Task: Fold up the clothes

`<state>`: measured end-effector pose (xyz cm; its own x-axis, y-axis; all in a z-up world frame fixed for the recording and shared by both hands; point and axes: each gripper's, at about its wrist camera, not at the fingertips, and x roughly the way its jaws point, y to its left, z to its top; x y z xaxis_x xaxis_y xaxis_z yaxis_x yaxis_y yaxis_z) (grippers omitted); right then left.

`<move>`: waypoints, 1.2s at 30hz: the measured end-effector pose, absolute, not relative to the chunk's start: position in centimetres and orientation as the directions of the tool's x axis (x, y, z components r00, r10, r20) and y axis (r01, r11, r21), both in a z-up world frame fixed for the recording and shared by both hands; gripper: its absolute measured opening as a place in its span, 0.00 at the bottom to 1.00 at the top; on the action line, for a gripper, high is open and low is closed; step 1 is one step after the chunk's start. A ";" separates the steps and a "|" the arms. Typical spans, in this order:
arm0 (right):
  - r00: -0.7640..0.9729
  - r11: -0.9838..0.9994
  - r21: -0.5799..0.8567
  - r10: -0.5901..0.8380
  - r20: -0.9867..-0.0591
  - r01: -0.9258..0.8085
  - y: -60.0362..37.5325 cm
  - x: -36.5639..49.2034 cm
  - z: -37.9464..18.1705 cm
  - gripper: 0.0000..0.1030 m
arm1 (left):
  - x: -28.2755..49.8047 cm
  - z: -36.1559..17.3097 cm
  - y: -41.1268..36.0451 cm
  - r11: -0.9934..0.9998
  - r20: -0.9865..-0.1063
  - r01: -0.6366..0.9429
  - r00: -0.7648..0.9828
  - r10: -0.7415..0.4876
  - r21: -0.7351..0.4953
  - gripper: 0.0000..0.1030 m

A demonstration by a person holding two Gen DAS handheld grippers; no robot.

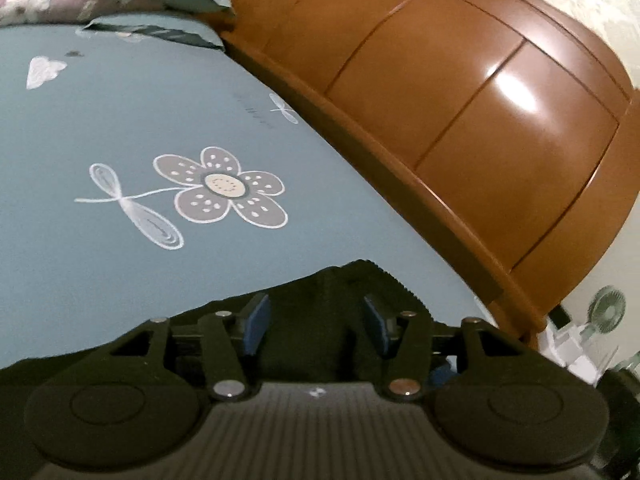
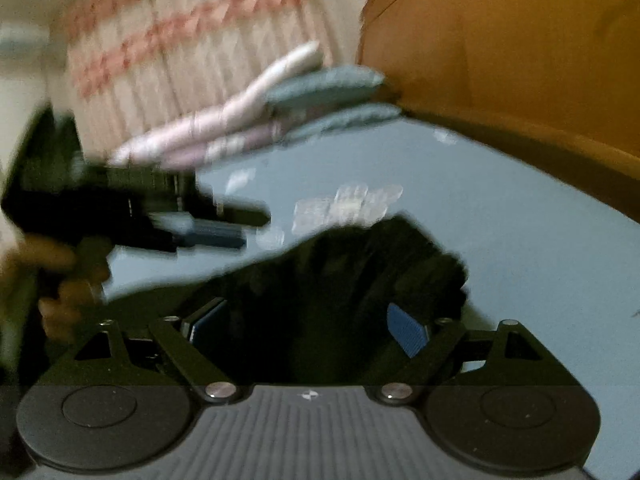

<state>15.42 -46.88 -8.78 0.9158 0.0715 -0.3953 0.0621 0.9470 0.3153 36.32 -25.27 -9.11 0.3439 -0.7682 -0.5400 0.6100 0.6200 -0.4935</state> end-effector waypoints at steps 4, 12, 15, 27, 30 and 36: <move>0.954 0.902 0.406 -0.022 -0.300 0.148 -49.6 13.5 -8.3 0.87 | 35.6 -9.3 -25.1 0.626 -0.547 0.614 0.348 -0.761 -0.480 0.49; 0.908 0.705 0.669 0.087 -0.411 0.235 -54.8 15.7 -13.0 0.87 | 33.3 -9.1 -22.6 0.623 -0.554 0.629 0.341 -0.759 -0.466 0.49; 0.907 0.721 0.656 0.091 -0.410 0.224 -54.6 17.2 -13.2 0.87 | 31.9 -9.0 -21.1 0.623 -0.549 0.614 0.340 -0.764 -0.486 0.49; 0.901 0.639 0.748 0.199 -0.386 0.179 -55.4 18.5 -14.3 0.41 | 27.5 -8.0 -15.0 0.624 -0.520 0.581 0.364 -0.773 -0.522 0.54; 0.912 0.603 0.776 0.186 -0.364 0.187 -55.7 17.8 -14.4 0.36 | 27.0 -7.6 -14.1 0.636 -0.517 0.584 0.385 -0.764 -0.504 0.54; 0.938 0.727 0.662 0.074 -0.338 0.181 -53.4 13.7 -10.8 0.35 | 26.8 -7.6 -13.0 0.640 -0.515 0.603 0.400 -0.759 -0.476 0.58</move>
<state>13.65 -53.36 -10.79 0.9382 0.0741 -0.3380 0.1812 0.7269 0.6624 26.83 -13.01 -7.63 0.3995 -0.7587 -0.5145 0.6031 0.6402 -0.4757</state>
